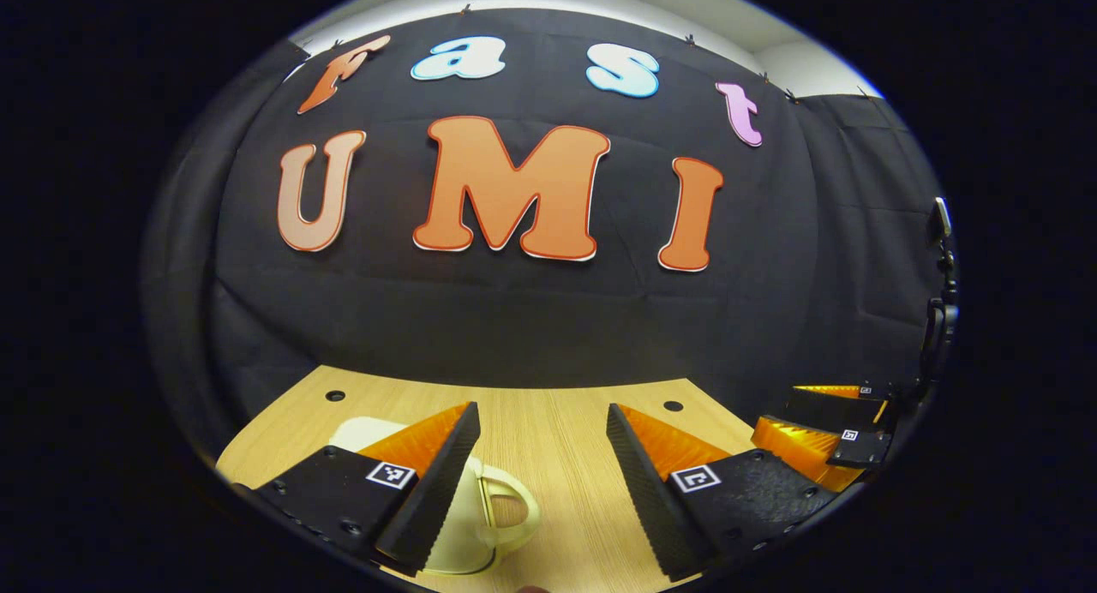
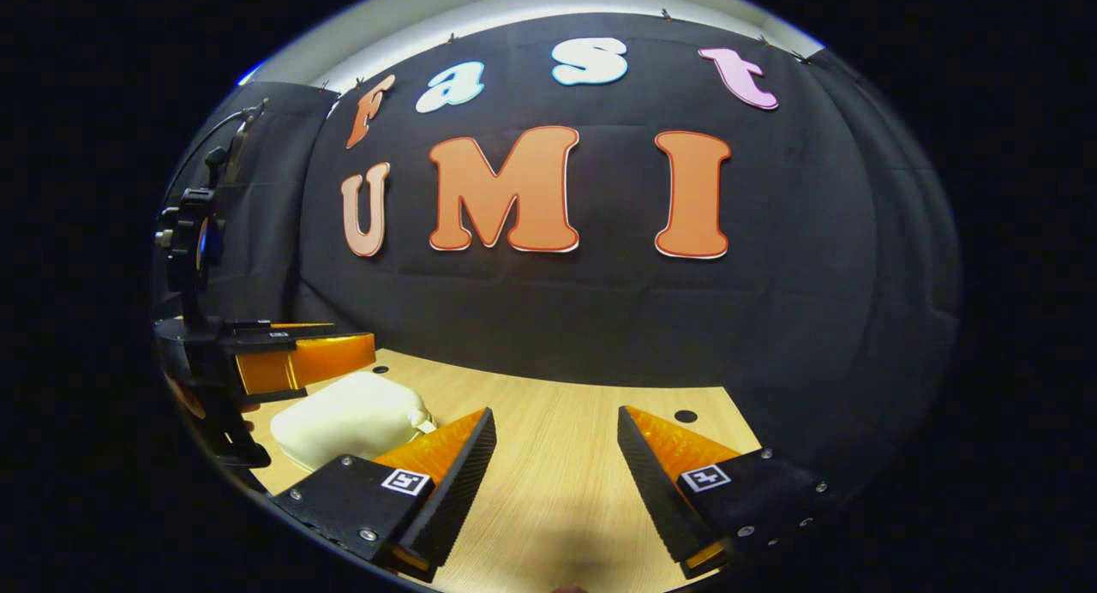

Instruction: First open the suitcase, pack the skin care products into it, and then close the suitcase.

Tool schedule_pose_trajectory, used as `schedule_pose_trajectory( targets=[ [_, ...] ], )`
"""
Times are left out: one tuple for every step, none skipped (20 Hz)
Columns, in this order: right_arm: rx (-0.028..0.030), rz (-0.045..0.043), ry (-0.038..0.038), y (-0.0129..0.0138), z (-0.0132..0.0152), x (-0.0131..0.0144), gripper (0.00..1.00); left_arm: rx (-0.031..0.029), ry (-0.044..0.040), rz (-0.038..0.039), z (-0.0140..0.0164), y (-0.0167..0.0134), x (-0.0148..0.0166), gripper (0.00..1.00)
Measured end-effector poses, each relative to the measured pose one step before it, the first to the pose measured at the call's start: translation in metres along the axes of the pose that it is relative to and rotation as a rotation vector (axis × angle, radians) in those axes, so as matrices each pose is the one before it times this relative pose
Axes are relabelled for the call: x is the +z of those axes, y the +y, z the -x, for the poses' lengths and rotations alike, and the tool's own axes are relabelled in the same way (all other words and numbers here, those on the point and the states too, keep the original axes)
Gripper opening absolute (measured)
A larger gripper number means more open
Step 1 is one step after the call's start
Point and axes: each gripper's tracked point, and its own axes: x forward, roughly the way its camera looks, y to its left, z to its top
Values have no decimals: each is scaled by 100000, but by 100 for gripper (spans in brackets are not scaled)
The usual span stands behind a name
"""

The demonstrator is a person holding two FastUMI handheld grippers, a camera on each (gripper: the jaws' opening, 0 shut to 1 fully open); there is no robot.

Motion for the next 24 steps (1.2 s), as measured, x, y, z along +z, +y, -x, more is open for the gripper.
schedule_pose_trajectory(
  targets=[
    [760, 383, -853, 201, 76, 225, 91, 19, -857, 445, 300, -537, 133, 96],
    [174, 606, -838, 10, 92, 150, 91, 1304, -440, 210, 105, -207, -47, 98],
    [776, 526, -1251, 75, 44, 257, 91, 165, -58, -201, 268, -430, -380, 98],
    [810, 507, -523, 170, 82, 106, 91, 875, -395, -520, 254, -245, -113, 97],
    [797, 391, -368, 59, 62, 40, 91, 586, -158, -758, 169, -12, 103, 97],
    [687, 408, -394, 93, 38, 173, 91, 658, -303, -660, 235, -109, 86, 97],
    [720, 395, -239, 121, 181, 132, 90, 626, -42, -542, 199, -34, 222, 97],
    [918, 379, -744, 177, 128, 208, 91, 443, -995, -140, 353, -166, 94, 97],
    [641, 728, -737, 131, 78, 286, 91, 318, -285, 66, 278, -147, 70, 97],
    [999, 712, -832, 236, -19, 230, 91, 211, -292, 494, 329, -119, 69, 97],
    [323, 969, -1283, 94, 23, 385, 91, 377, 50, 664, 224, -77, 67, 97],
    [597, 374, -1007, 150, -100, 316, 91, 460, -847, 217, 251, 168, 72, 97],
    [139, 110, -322, 284, 14, 195, 91, 1049, -2516, -1333, 353, 262, 429, 97],
    [85, -164, -74, 111, -40, 38, 91, 78, -627, -1989, -17, 251, 48, 97],
    [-51, -119, 357, 190, -95, 41, 91, -427, 1516, -1482, 42, -3, -729, 96],
    [-739, 145, -43, 38, 42, 155, 91, -426, 496, -836, -54, 43, -198, 97],
    [-860, 213, -698, 157, -71, 243, 90, -346, -270, -489, -65, 202, 159, 97],
    [-1097, 99, -574, 120, -16, 293, 91, -929, 371, -70, -83, 105, -124, 97],
    [-470, -219, 334, 232, 7, -10, 91, -1124, 690, 143, -137, -9, -207, 97],
    [-367, -82, 448, 323, 86, -35, 91, -401, 111, -569, -152, 179, 66, 97],
    [197, 331, 496, 312, 74, -8, 91, 10, -79, -520, -73, 286, 45, 97],
    [-30, 1144, -128, 181, 7, 51, 91, -486, -771, -68, -174, 165, 159, 97],
    [-1292, 1476, 528, -71, -155, 47, 91, -1052, -861, -145, 2, -50, 133, 97],
    [-1192, 1084, 1580, -23, -177, -361, 90, -962, -1062, -771, 205, 4, 89, 97]
  ],
)
